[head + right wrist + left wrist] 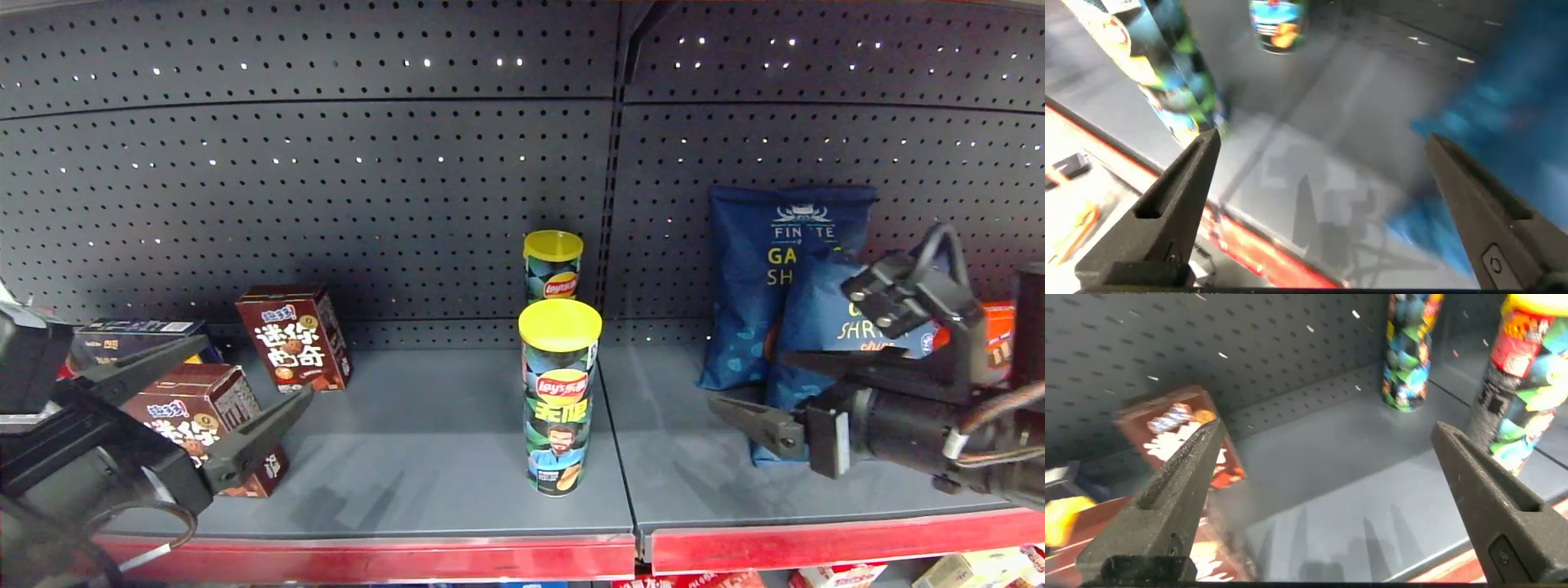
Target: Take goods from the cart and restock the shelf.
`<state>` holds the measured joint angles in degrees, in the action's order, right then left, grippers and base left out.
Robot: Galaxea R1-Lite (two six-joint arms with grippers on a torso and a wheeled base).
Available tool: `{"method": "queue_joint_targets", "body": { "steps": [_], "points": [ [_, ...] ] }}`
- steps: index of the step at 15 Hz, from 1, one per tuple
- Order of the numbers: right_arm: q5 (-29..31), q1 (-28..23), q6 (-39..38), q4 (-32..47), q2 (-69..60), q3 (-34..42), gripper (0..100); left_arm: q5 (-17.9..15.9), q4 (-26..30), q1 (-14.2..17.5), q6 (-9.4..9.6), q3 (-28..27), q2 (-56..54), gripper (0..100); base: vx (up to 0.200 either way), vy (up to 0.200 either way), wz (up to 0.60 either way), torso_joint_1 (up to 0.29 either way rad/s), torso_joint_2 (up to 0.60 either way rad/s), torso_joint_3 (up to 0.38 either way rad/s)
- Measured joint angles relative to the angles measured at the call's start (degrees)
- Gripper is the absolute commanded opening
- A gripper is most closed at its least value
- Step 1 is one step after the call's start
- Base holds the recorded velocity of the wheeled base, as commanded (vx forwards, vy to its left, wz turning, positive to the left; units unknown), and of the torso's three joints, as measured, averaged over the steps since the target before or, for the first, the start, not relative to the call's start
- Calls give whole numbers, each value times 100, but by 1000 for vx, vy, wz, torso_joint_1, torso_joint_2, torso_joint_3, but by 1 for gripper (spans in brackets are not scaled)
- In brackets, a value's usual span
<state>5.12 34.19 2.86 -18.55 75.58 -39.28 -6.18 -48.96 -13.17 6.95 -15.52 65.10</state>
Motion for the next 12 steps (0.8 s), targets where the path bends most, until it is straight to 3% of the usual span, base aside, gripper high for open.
{"method": "queue_joint_targets", "body": {
  "steps": [7, 12],
  "points": [
    [979, -313, -324, 950, -2492, 1585, 100, -85, 7, 584, 0, 684, -1075, 100, 0, 0, 0, 0, 0, 0],
    [1084, -868, -390, 1446, -3920, 2159, 100, -63, 148, 892, -35, 1376, -1946, 100, 0, 0, 0, 0, 0, 0]
  ]
}}
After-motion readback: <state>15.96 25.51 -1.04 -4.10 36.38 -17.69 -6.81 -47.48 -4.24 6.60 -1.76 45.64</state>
